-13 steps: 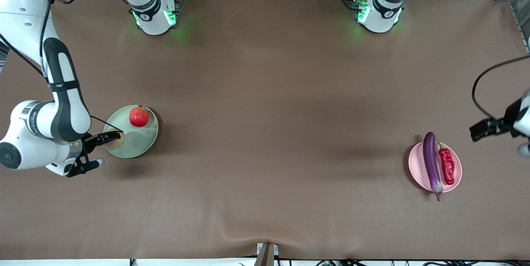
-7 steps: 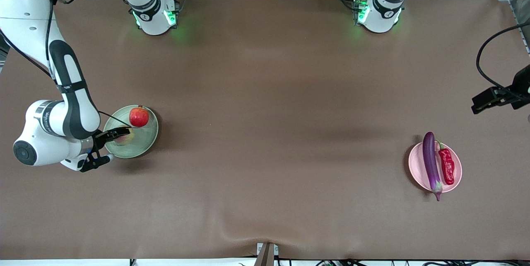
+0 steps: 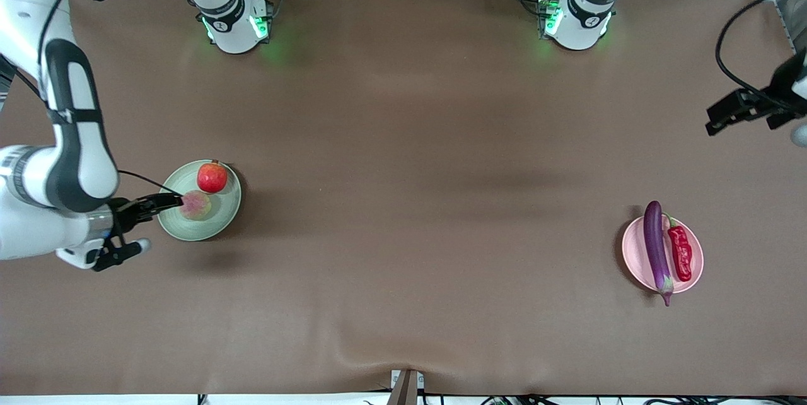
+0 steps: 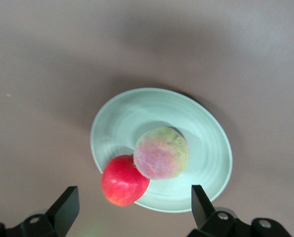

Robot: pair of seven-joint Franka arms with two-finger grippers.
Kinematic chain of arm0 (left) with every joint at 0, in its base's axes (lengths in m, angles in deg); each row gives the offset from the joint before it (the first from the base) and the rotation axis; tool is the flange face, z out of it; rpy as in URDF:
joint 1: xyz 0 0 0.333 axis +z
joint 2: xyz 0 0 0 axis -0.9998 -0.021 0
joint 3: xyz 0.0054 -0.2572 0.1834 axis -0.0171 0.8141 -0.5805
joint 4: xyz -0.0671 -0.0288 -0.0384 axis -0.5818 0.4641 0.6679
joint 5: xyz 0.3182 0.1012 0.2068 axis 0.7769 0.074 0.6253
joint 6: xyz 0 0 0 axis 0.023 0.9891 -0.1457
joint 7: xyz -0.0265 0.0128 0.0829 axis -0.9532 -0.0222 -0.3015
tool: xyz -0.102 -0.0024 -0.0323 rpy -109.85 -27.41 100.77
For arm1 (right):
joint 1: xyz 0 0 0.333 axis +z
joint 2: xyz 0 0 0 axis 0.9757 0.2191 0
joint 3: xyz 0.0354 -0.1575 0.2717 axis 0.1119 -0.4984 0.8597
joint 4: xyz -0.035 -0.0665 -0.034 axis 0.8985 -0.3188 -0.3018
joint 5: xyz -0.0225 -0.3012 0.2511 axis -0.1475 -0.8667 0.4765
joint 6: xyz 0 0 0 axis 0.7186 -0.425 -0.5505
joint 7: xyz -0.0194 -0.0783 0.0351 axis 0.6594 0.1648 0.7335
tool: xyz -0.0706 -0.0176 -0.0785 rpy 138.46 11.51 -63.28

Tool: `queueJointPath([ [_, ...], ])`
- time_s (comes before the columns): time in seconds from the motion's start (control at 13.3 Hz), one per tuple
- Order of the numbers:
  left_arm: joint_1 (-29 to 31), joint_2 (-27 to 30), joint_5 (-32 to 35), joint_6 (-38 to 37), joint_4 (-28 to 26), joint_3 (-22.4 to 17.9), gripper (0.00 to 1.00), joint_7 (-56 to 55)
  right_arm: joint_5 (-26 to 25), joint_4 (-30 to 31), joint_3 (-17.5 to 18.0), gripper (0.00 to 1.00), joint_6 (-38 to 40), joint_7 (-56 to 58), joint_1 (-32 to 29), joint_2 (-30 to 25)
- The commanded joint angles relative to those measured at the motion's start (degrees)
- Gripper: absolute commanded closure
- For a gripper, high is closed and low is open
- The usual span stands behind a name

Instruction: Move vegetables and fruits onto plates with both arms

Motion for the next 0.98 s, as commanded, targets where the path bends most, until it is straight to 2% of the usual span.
queueJointPath([
  [0.0, -3.21, 6.22, -1.3, 0.34, -6.72, -2.52, 0.0, 0.89, -0.13, -10.27, -0.48, 0.0, 6.4, 1.1, 1.78, 0.16],
  [0.23, -2.95, 6.59, -3.23, -0.63, -7.08, -2.52, 0.0, 0.89, -0.22, -17.22, -0.57, 0.0, 11.59, 0.92, 2.75, -1.76],
  [0.38, -3.04, 6.59, -3.32, -2.03, -6.81, -2.7, 0.0, 0.54, -0.75, -17.24, -2.23, 0.0, 14.14, 0.49, 4.59, -5.98],
  [0.53, -3.56, 7.63, -3.32, -4.05, -7.08, -3.66, 0.0, 0.36, -0.75, -17.24, -7.14, 0.0, 19.4, -4.32, 9.14, -9.32],
  [0.68, -4.35, 7.38, -3.32, -4.76, -6.82, -3.75, 0.0, 0.36, -0.58, -16.98, -13.63, 0.0, 22.5, -11.88, 15.73, -13.45],
  [0.75, -4.53, 7.64, -3.24, -4.85, -7.08, -3.75, 0.0, 1.06, 0.38, -16.89, -15.15, 0.0, 22.33, -12.0, 16.2, -15.9],
  [0.9, -5.58, 7.82, -3.15, -5.64, -6.38, -3.66, 0.0, 1.24, 0.3, -16.54, -15.51, 0.0, 22.59, -13.05, 16.11, -19.25],
])
